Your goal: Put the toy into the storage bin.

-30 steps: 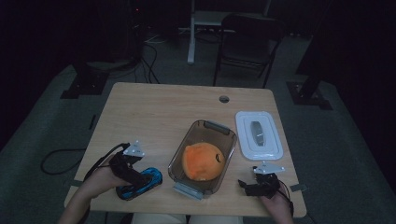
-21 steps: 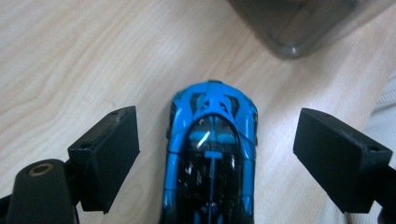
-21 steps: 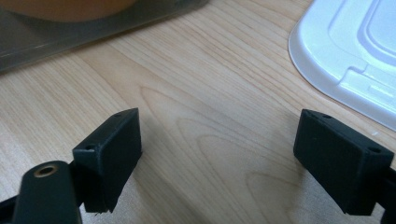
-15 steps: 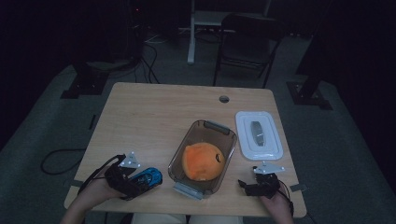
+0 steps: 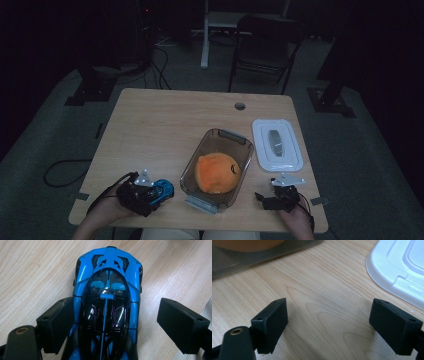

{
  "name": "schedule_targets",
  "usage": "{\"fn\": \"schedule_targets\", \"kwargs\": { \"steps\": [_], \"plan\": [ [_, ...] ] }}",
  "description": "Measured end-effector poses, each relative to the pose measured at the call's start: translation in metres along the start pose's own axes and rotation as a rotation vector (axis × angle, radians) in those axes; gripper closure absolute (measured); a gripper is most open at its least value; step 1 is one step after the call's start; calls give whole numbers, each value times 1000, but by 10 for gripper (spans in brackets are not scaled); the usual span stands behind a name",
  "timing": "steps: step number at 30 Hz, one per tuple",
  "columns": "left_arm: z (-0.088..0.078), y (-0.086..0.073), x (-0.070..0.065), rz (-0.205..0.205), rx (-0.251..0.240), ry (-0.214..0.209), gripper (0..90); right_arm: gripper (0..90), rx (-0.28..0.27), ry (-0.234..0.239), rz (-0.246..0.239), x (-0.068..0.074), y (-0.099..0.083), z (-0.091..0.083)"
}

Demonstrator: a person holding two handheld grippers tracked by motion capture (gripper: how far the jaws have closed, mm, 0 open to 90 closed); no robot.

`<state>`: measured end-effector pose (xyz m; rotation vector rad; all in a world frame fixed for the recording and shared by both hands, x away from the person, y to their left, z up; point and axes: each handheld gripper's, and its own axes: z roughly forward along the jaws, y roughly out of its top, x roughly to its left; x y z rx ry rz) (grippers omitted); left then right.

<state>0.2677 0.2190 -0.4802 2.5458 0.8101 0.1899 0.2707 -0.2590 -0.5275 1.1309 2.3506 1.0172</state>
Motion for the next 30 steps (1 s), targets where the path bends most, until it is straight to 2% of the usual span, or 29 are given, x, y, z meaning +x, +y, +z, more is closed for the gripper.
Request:
{"fn": "schedule_targets", "kwargs": {
  "steps": [6,10,18,24,30],
  "plan": [
    [-2,0,5,-13,10,25,152,147,0,0,0,0,0,0],
    [6,0,6,-4,48,26,152,147,0,0,0,0,0,0],
    [17,-1,7,2,89,33,164,147,0,0,1,0,0,0],
    [15,-2,7,4,67,26,255,147,0,-1,1,0,0,0],
    [15,0,7,2,80,24,260,146,0,0,1,0,0,0]
  ]
}}
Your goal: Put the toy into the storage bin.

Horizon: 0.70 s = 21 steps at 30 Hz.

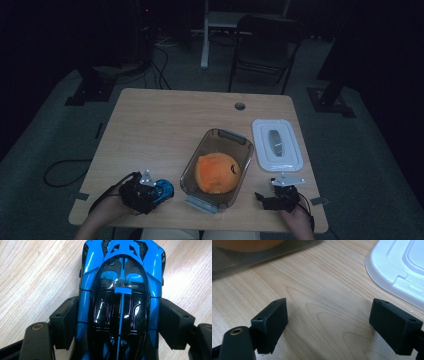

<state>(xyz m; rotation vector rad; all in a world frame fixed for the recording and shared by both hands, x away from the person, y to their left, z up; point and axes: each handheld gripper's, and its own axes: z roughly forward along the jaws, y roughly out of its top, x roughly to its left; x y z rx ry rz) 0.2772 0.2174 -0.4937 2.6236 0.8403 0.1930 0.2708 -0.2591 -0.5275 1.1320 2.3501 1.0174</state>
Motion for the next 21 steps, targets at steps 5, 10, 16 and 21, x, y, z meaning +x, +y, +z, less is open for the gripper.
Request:
{"fn": "schedule_targets", "kwargs": {
  "steps": [5,10,16,21],
  "plan": [
    [-1,2,1,-4,11,-9,263,140,1,-5,4,1,0,0],
    [-6,4,3,-16,-4,-25,289,140,2,-10,10,2,0,0],
    [-5,5,5,-17,15,-10,289,140,-10,12,7,10,3,0],
    [-10,7,9,-39,-13,-21,289,140,-36,39,-42,26,17,0]
  ]
}}
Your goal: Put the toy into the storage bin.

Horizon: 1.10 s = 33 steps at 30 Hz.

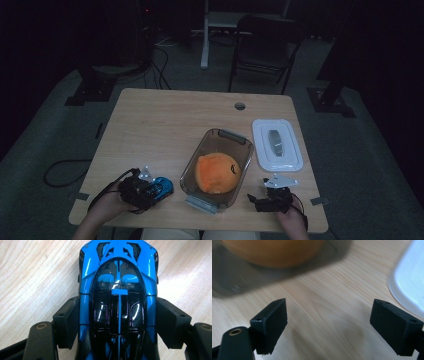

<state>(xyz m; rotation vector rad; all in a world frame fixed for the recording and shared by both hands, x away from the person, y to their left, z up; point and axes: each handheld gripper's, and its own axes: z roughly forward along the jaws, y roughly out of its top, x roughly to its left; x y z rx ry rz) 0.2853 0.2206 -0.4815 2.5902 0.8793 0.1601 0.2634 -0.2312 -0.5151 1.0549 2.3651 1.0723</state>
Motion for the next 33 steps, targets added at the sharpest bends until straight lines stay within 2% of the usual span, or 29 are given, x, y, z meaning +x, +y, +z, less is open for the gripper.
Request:
{"fn": "schedule_targets", "kwargs": {
  "steps": [4,6,8,11,15,19,21,24,26,30,33],
  "plan": [
    [-5,4,4,3,6,17,289,139,-42,60,-12,14,12,4],
    [-8,5,6,-5,-4,14,289,137,-43,82,-31,22,17,8],
    [-11,6,8,-12,-18,5,288,127,-37,93,-44,29,22,13],
    [-15,7,9,-9,-12,22,288,126,-46,117,-43,39,26,20],
    [-21,6,13,-25,-15,32,289,123,-38,131,-44,51,34,31],
    [-25,3,18,-36,-23,34,289,108,-31,120,-28,65,45,42],
    [-27,2,21,-43,-22,43,288,105,-28,77,-25,72,50,48],
    [-31,1,24,-52,-26,46,288,105,-34,54,1,78,55,56],
    [-34,2,26,-56,-32,49,288,105,-17,24,-10,81,58,62],
    [-44,5,31,-65,-40,68,288,105,-22,15,-16,77,57,62],
    [-54,11,34,-74,-52,81,288,105,-11,0,1,67,50,57]
  ]
}}
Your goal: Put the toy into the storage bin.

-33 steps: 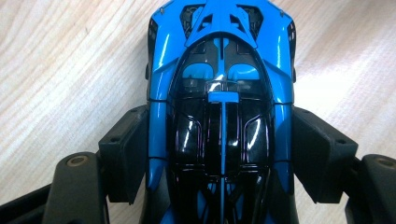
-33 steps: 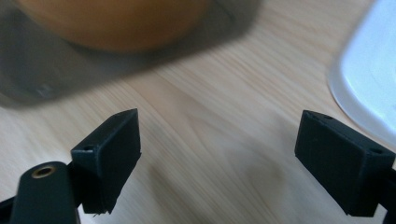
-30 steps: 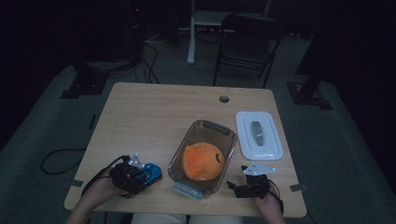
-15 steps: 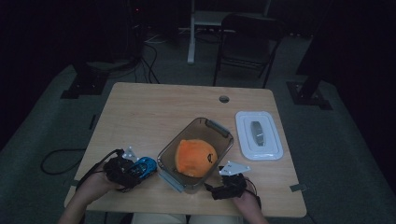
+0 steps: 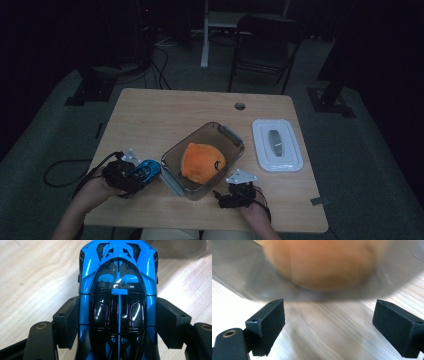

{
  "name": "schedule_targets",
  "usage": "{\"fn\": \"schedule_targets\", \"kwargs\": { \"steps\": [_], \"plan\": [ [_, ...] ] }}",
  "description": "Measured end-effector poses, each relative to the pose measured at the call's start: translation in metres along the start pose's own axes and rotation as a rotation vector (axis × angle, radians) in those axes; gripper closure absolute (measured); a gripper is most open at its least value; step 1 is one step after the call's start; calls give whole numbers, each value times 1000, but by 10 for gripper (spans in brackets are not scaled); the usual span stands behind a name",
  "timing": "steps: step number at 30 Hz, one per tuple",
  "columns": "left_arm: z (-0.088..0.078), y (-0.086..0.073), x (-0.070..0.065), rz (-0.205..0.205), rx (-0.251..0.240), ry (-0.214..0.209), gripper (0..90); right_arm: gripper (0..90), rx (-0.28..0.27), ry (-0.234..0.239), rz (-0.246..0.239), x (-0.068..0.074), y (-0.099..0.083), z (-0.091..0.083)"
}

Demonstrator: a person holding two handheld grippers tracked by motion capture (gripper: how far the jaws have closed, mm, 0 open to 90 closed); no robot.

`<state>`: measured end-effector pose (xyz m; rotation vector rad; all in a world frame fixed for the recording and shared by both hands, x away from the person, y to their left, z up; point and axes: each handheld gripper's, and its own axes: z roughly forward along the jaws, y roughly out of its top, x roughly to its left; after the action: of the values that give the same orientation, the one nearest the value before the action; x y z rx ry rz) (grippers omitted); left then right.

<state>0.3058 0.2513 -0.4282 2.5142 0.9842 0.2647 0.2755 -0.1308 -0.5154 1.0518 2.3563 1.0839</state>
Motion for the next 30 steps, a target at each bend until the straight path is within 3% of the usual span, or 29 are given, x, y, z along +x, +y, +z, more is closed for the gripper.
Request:
{"fn": "schedule_targets", "kwargs": {
  "steps": [8,11,15,22,30],
  "plan": [
    [-31,32,2,39,-33,52,288,105,-5,-43,43,-23,-15,-18],
    [-40,46,2,49,-36,90,288,105,0,-46,53,-27,-19,-21],
    [-51,64,7,48,-59,95,289,105,-3,-50,58,-29,-21,-23],
    [-57,96,-4,91,-93,81,289,105,8,-52,56,-30,-21,-21],
    [-41,135,-27,145,-97,26,289,105,5,-53,59,-32,-22,-21]
  ]
}}
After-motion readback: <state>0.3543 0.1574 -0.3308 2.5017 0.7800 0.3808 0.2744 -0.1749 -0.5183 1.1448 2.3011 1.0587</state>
